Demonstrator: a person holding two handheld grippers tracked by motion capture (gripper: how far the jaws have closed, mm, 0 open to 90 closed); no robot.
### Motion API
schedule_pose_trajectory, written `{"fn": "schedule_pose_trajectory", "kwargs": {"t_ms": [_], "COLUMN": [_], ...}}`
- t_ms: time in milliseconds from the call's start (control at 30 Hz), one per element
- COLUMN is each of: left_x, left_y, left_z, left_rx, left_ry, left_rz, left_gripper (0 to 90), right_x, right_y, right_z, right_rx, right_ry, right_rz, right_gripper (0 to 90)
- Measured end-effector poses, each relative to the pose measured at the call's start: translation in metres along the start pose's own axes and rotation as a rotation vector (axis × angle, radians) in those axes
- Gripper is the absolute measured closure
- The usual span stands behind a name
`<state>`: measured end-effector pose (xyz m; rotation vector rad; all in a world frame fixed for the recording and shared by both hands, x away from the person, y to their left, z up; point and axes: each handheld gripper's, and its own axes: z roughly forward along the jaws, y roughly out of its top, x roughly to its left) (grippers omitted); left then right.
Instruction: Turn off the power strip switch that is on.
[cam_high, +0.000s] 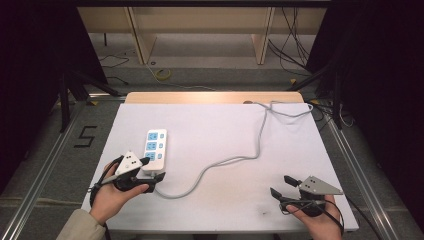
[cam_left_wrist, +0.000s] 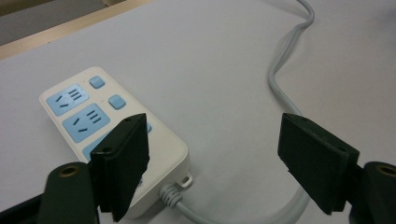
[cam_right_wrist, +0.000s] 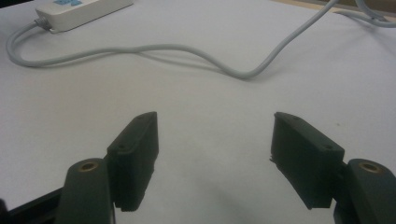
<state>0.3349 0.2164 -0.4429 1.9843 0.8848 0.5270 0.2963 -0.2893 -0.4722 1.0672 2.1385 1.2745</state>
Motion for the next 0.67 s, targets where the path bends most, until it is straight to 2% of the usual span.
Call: {"fn": "schedule_pose_trajectory", "kwargs": {"t_ms": [333,567,667], "left_x": [-0.003,-0.005,-0.009], "left_y": [-0.020,-0.021,-0.018], "left_z": [-0.009,-0.008,-0.006], "left_rx": [0.022,0.027,0.026], "left_ry": [0.010,0.008,-0.006], "left_rz": [0.016,0.018,0.034], "left_gripper": [24.7,24.7,24.7], "right_x": [0.001,0.001,0.001], "right_y": [0.000,0.000,0.000], "right_z": [0.000,0.000,0.000], "right_rx": [0.001,0.003,0.002], "right_ry": [0.003,0.002,0.002], "right_rz": [-0.002,-0.002,-0.003], "right_gripper": [33.1,33.1,33.1]}}
